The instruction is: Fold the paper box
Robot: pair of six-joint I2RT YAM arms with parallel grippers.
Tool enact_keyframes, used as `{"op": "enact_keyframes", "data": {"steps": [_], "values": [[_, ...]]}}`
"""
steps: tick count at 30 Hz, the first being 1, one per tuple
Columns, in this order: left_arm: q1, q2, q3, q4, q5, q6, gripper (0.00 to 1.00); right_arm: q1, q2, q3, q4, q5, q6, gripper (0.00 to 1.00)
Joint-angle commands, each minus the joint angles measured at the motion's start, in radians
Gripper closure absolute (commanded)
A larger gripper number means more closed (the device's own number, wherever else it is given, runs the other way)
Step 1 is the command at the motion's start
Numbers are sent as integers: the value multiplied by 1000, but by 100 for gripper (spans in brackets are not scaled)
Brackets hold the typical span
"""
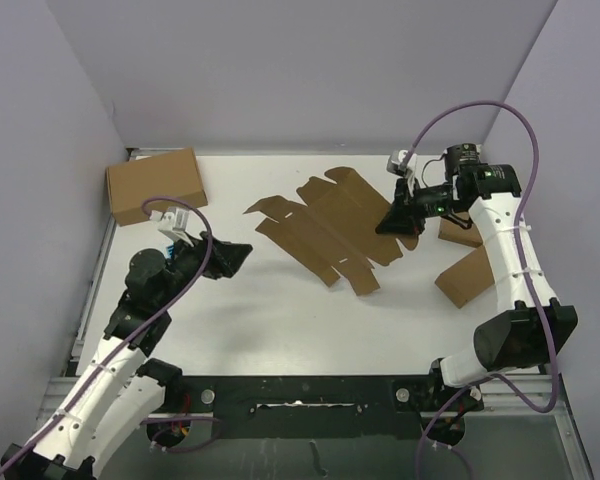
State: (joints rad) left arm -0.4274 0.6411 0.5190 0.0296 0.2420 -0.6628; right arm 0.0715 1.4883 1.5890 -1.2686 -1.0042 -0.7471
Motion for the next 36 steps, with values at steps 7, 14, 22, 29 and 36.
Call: {"op": "enact_keyframes", "data": {"steps": [7,14,22,29,36], "values": [[294,176,358,83,423,91,37,11,-65,151,-148,-37,-180,100],[297,386,665,-2,666,321,57,84,-112,246,-175,51,-280,100],[296,671,919,79,1058,363,57,118,-108,345,-203,17,-331,100],[267,703,848,376,1170,185,54,120,-128,372,-227,-16,-353,100],[211,704,802,367,1176,202,54,130,-127,384,-234,-58,-342,100]]}}
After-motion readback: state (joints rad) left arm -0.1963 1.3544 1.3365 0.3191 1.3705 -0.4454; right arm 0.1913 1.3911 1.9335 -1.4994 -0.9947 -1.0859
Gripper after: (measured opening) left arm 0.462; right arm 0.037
